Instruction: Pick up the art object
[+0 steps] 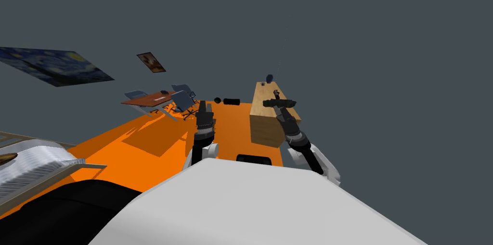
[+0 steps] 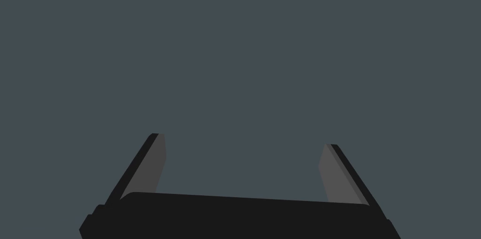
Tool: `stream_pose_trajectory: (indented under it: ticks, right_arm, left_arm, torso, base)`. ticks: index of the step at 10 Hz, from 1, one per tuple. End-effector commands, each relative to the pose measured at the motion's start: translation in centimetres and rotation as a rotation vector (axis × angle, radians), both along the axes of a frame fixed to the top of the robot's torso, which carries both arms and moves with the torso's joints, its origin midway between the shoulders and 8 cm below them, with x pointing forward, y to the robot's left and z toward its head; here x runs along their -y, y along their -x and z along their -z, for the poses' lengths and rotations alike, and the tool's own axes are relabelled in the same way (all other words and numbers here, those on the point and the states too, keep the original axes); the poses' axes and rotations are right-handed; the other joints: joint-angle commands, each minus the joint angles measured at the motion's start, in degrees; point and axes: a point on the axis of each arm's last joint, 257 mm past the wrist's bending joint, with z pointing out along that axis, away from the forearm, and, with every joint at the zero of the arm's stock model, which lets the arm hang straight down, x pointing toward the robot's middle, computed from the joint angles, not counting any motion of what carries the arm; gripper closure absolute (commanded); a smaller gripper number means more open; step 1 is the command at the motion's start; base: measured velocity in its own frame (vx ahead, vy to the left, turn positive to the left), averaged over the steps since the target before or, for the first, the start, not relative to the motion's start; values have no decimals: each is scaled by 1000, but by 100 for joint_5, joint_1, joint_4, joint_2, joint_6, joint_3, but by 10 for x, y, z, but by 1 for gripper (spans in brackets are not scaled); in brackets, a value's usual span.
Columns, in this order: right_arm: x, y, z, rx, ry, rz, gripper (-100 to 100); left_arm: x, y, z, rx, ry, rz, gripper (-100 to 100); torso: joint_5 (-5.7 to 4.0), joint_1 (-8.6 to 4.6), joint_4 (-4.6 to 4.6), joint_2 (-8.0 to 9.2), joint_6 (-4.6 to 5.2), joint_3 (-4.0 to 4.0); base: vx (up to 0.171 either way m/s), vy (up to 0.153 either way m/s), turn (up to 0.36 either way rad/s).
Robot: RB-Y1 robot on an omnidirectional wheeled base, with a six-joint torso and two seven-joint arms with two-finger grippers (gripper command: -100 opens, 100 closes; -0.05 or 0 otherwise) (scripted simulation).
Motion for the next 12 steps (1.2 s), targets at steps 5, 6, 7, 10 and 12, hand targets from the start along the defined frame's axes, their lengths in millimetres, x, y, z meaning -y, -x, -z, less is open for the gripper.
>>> stream_pose_trajectory:
  ticks: [5, 6, 7, 10, 12]
  right_arm:
    - [-50, 5, 69, 9, 272, -136, -100]
    - [-47, 3, 75, -4, 287, -135, -100]
    - [-62, 12, 90, 24, 367, -186, -100]
    - [-62, 11, 133, -5, 484, -225, -100]
    - [-63, 16, 163, -6, 585, -269, -100]
  left_arm:
    - [0, 0, 0, 0, 0, 0, 0]
    - [0, 0, 0, 0, 0, 0, 0]
    - [0, 0, 0, 0, 0, 0, 0]
    - [0, 0, 0, 0, 0, 0, 0]
    - [0, 0, 0, 0, 0, 0, 0]
  torso:
    - [1, 0, 0, -4, 1, -2]
    - [1, 5, -1, -2, -2, -1]
    - [1, 0, -1, -7, 1, -4]
    - [0, 1, -2, -9, -2, -5]
    - [1, 2, -4, -20, -2, -11]
  base:
    - [-80, 41, 90]
    - [-59, 38, 57]
    - [-64, 37, 101]
    - [-53, 37, 93]
    - [-28, 42, 103]
